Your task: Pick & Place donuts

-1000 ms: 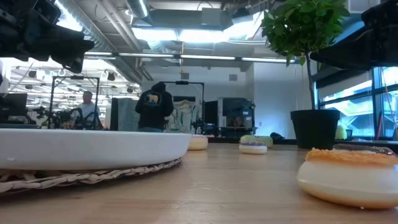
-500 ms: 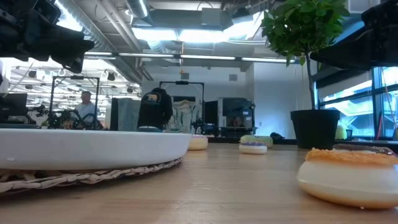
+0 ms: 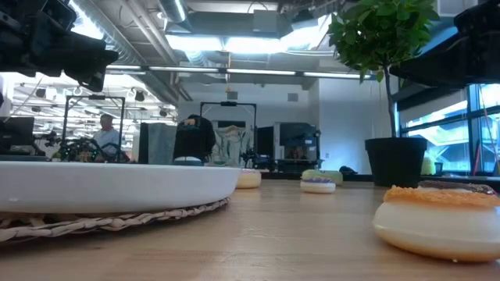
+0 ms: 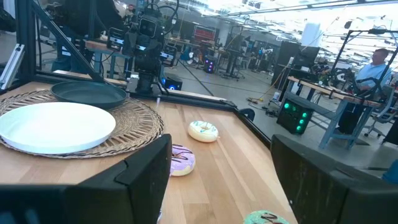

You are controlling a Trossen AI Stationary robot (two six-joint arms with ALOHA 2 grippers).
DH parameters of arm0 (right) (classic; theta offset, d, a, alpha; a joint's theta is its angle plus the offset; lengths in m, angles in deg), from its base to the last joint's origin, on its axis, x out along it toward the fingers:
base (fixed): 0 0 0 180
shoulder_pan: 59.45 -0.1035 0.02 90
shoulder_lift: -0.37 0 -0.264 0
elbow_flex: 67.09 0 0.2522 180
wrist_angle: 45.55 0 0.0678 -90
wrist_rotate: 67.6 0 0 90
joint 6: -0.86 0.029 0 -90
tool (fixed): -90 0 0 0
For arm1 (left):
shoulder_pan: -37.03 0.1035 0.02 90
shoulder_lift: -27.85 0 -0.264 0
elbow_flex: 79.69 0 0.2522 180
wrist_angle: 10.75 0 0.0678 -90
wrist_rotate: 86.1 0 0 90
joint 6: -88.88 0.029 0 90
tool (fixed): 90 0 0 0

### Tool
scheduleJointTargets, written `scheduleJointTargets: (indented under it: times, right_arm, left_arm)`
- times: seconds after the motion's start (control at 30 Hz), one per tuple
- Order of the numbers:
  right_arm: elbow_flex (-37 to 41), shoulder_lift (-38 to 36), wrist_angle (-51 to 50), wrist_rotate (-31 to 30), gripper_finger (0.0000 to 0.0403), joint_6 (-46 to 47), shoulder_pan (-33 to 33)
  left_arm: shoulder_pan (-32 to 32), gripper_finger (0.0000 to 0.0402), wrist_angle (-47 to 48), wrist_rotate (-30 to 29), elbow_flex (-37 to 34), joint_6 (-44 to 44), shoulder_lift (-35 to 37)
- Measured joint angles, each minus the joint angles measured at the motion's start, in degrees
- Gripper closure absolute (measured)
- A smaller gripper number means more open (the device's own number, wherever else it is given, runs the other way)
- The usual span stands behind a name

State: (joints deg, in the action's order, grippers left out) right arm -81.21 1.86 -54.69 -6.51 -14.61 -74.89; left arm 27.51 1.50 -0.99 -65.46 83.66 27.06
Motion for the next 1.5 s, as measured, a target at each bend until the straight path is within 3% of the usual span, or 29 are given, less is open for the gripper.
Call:
scheduleJointTargets:
  times: [1.5]
  right_arm:
    - [0.0, 0.0, 0.0, 0.0, 0.0130, 0.0, 0.0]
  left_arm:
    - [0.0, 0.0281, 0.0, 0.0, 0.0, 0.0, 0.0]
